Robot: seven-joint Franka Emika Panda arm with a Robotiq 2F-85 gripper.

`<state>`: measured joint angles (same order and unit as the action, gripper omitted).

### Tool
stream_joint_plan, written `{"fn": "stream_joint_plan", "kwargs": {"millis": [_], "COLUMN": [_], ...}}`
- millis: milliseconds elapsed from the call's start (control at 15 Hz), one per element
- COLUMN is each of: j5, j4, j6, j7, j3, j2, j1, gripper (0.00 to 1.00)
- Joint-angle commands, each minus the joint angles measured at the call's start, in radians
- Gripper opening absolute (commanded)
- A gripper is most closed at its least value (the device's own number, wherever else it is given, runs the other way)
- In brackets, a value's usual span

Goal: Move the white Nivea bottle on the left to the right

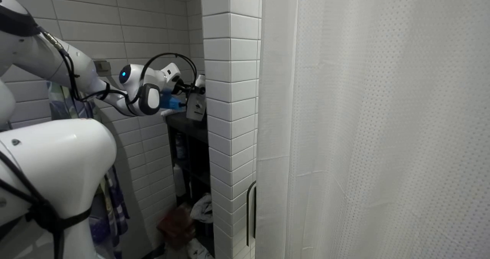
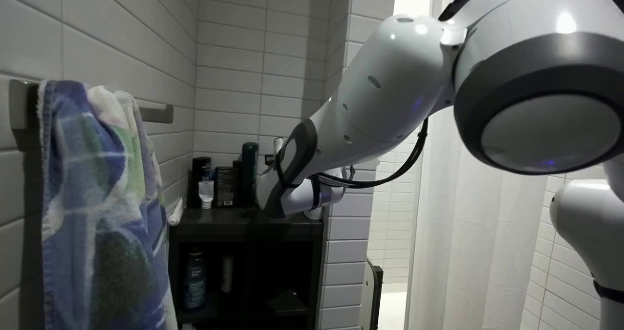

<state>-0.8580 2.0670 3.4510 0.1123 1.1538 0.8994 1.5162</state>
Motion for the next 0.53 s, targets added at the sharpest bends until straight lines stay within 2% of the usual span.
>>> {"fn": "stream_joint_plan", "kwargs": {"millis": [0,467], "j5": [-0.060,-0.223], "j4": [-0.024,-0.020], "j6": [0.005,0.001], "j7": [0.019,0.022], "j3": [0.052,0.070], "j2": [0.085,0.183], "j1": [0.018,0.023], "gripper": [0.07,0.07]}}
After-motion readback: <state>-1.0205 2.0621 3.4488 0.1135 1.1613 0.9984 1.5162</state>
